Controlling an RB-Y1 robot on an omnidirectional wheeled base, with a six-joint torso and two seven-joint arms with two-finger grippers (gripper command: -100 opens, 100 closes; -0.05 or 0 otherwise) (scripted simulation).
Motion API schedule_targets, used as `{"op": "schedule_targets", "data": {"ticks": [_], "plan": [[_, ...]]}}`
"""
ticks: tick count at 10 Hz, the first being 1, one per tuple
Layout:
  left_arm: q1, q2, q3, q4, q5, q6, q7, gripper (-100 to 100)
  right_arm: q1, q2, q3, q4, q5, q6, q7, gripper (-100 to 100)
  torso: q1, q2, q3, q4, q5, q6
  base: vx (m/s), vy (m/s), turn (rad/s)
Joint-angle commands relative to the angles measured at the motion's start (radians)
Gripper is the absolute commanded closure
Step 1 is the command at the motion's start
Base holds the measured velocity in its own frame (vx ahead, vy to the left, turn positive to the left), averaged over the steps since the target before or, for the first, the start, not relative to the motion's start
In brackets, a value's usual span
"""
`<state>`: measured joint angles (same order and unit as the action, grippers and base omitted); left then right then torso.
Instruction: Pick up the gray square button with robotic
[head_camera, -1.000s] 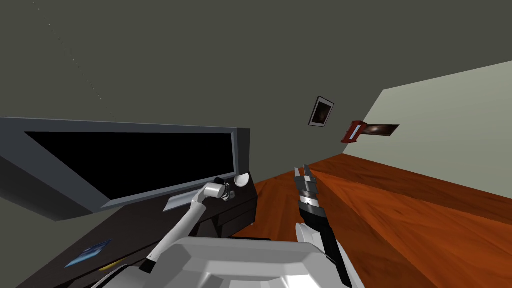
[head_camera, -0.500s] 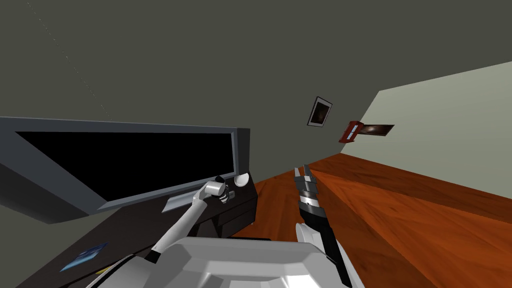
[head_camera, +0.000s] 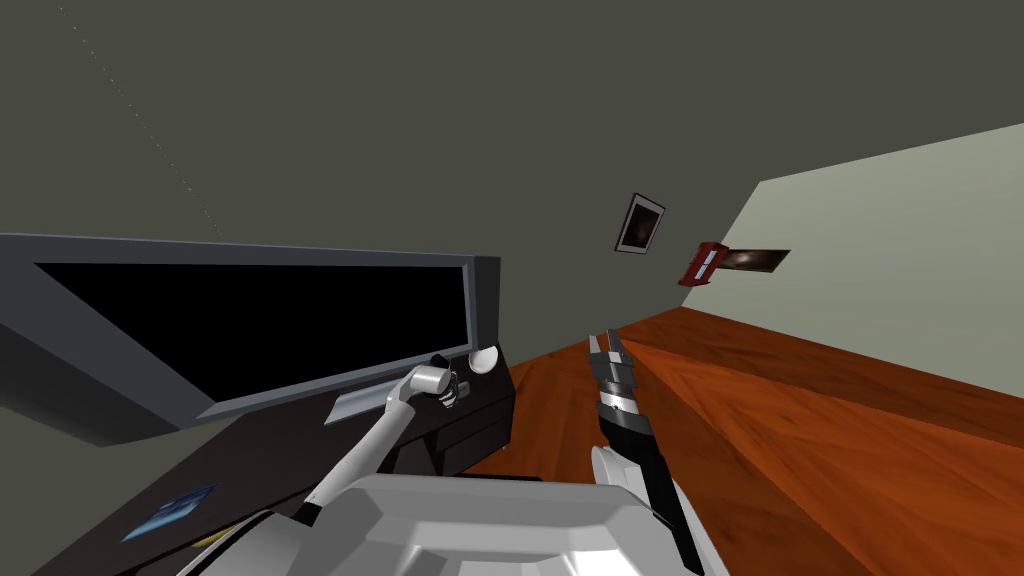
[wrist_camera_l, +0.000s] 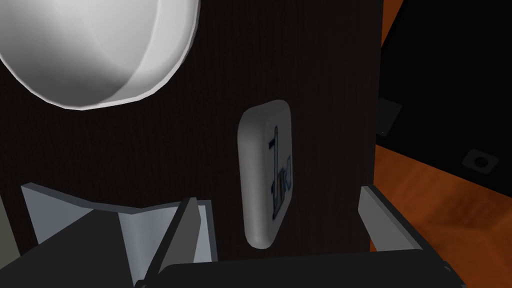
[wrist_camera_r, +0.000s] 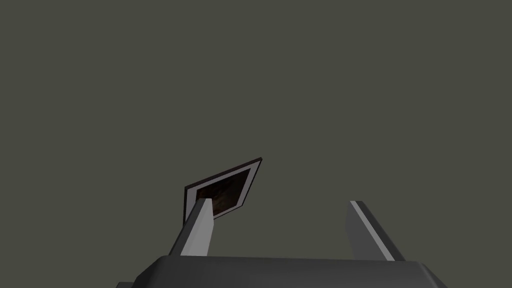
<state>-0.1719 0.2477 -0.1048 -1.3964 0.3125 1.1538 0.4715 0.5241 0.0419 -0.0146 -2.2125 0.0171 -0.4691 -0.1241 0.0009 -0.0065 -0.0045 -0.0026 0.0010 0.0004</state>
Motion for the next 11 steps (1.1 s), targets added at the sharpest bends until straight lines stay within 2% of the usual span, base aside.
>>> {"op": "schedule_targets", "data": {"ticks": [1,5,6,7,11], "plan": [[0.000,0.000,0.000,0.000,0.000,0.000,0.000,100,0.000,0.000,0.000,0.000,0.000,0.000,0.000,0,0.000,0.000,0.000,0.000,0.000,0.000,0.000,0.000,0.000],[-0.006,0.002,0.003,-0.005,-0.001,-0.003,0.000,100,0.000,0.000,0.000,0.000,0.000,0.000,0.000,0,0.001,-0.003,-0.004,-0.005,0.003,0.000,0.000,0.000,0.000],[-0.006,0.002,0.003,-0.005,-0.001,-0.003,0.000,0,0.000,0.000,0.000,0.000,0.000,0.000,0.000,0,0.001,-0.003,-0.004,-0.006,0.003,0.000,0.000,0.000,0.000],[-0.017,0.014,0.013,0.003,0.012,0.028,0.007,-100,0.000,0.000,0.000,0.000,0.000,0.000,0.000,0,0.002,-0.003,-0.004,-0.006,0.003,0.000,0.003,-0.011,-0.105],[-0.038,0.036,0.035,0.022,0.037,0.089,0.020,-100,0.000,0.000,0.000,0.000,0.000,0.000,0.000,0,0.000,-0.003,-0.005,-0.006,0.003,0.001,0.000,-0.016,-0.073]]}}
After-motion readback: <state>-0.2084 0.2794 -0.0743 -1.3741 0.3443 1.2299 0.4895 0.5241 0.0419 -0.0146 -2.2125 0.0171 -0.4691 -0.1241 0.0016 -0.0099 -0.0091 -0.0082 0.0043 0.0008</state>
